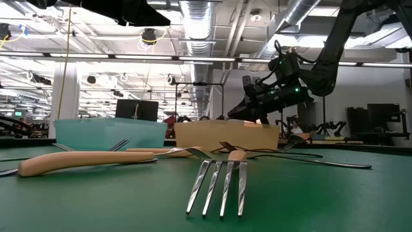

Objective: Sort silverware by color (type)
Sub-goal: Put the black fork into the yellow bin

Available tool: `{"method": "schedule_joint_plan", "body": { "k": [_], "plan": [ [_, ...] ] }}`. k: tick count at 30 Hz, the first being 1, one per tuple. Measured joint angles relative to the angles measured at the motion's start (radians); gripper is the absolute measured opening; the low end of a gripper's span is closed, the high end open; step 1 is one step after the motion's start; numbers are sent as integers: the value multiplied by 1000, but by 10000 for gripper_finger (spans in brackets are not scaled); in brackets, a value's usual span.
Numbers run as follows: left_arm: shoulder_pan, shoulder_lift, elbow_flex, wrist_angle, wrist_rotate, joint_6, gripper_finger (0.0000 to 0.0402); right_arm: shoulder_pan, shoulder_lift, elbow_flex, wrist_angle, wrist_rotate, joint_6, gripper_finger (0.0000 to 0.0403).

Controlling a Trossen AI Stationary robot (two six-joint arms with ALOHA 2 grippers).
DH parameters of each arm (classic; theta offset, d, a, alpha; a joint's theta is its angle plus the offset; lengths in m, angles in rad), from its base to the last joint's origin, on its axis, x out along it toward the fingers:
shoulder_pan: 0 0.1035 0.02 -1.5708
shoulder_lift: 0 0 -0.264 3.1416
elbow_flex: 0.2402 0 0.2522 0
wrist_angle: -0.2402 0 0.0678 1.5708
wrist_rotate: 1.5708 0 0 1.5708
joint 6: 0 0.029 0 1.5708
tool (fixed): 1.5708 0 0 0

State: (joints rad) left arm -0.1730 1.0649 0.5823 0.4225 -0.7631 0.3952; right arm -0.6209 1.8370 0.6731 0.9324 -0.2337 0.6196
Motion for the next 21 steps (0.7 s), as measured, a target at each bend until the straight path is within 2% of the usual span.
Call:
{"method": "schedule_joint_plan", "body": {
  "k": [6, 11, 16, 21],
  "plan": [
    [0, 0, 0, 0, 0, 0, 123, 7, 0, 8, 10, 0, -32, 65],
    [0, 0, 0, -2, 0, 0, 123, 14, 1, 69, -37, 0, -56, 92],
    [0, 0, 0, -26, -1, -15, 123, 13, -2, 146, -242, -22, -146, 119],
    [0, 0, 0, -53, -1, -23, 123, 21, -35, 239, -519, -25, -297, 128]
  ]
}}
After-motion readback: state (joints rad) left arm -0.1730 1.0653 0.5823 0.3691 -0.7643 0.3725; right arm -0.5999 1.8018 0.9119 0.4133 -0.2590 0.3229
